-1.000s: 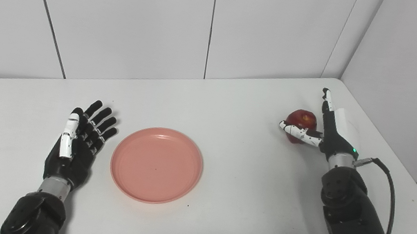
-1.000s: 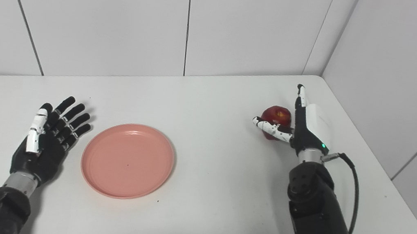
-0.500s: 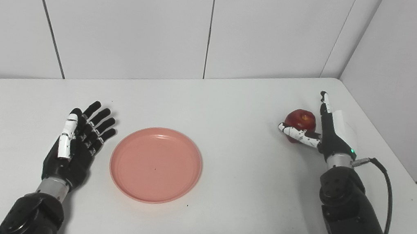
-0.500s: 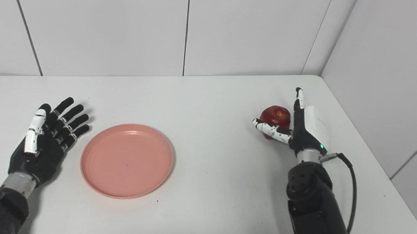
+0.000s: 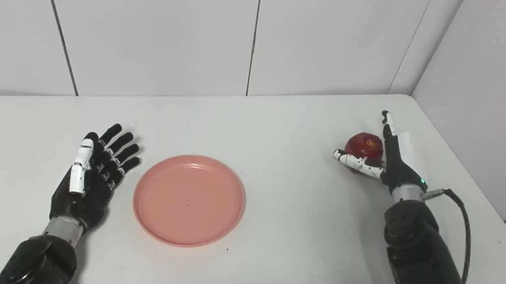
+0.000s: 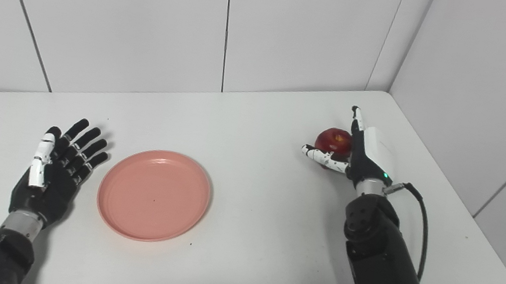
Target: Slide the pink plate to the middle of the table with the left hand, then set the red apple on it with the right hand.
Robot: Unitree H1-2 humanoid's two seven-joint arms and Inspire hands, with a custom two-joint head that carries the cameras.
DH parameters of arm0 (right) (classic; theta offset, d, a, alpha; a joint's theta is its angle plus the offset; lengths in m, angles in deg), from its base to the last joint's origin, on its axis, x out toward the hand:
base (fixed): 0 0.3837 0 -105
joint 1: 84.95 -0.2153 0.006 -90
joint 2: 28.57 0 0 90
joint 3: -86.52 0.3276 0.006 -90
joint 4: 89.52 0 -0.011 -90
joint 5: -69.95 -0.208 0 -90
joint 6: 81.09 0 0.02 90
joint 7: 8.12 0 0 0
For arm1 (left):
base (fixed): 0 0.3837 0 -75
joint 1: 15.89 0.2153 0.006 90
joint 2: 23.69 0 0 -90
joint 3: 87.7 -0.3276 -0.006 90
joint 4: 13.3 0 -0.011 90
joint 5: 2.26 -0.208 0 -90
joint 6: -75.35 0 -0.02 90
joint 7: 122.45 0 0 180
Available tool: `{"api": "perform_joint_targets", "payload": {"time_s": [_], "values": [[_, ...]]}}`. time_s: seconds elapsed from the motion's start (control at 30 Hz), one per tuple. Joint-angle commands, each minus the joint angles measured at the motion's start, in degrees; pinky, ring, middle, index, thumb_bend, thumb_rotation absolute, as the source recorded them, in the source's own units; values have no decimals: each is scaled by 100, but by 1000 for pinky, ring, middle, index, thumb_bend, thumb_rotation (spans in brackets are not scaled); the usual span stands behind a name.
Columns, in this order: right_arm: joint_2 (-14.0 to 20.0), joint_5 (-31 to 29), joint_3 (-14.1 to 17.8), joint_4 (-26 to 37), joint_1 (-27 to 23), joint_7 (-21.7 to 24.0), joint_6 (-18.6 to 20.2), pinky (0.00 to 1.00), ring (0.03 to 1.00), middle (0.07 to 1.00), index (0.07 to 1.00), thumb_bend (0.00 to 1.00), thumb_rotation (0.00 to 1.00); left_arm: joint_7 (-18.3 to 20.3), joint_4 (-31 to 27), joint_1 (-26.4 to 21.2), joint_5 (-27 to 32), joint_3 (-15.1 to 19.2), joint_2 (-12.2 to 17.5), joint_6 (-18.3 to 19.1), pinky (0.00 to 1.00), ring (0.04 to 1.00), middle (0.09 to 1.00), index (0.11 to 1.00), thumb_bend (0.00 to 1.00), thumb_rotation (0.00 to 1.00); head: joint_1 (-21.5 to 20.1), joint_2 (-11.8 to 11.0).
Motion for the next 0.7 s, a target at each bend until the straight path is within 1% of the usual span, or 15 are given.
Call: {"api": "perform_joint_targets", "payload": {"time_s": [0.0, 0.4, 0.43, 0.47, 0.53, 0.57, 0.6, 0.63, 0.67], "values": [[136, 8, 39, 53, -267, -71, 14, 756, 874, 924, 960, 1000, 499, -131, 62, 104, -64, -17, 14, 316, 862, 865, 879, 872, 376, 1000, 3, 7], [67, -213, 153, -85, -339, -173, -18, 782, 882, 913, 932, 997, 408, -167, -5, 119, -50, -7, -8, 389, 866, 865, 878, 870, 376, 1000, 19, 19], [56, -238, 170, -85, -347, -178, -2, 775, 875, 907, 923, 991, 384, -162, 0, 119, -48, -5, -8, 385, 865, 864, 877, 869, 375, 1000, 19, 19], [46, -252, 187, -115, -366, -196, 10, 723, 830, 872, 912, 987, 373, -159, 3, 117, -47, -4, -9, 386, 864, 863, 876, 868, 376, 1000, 19, 19], [41, -244, 191, -165, -392, -223, 36, 691, 803, 851, 906, 985, 369, -148, 6, 116, -53, -11, -4, 382, 863, 862, 876, 868, 376, 1000, 22, 16], [42, -232, 186, -181, -401, -233, 51, 632, 751, 807, 896, 982, 370, -142, 8, 116, -59, -17, 0, 377, 865, 864, 878, 870, 376, 1000, 22, 16], [38, -231, 186, -201, -412, -246, 56, 612, 733, 792, 893, 981, 371, -145, 2, 119, -64, -19, -1, 375, 865, 865, 879, 871, 375, 1000, 22, 16], [35, -233, 186, -216, -419, -257, 57, 513, 642, 704, 886, 971, 367, -148, -4, 122, -66, -21, -2, 375, 865, 865, 878, 870, 374, 1000, 22, 16], [37, -253, 192, -247, -422, -267, 26, 463, 596, 658, 883, 966, 365, -155, -11, 125, -70, -23, -6, 376, 864, 864, 878, 869, 374, 1000, 38, 11]]}}
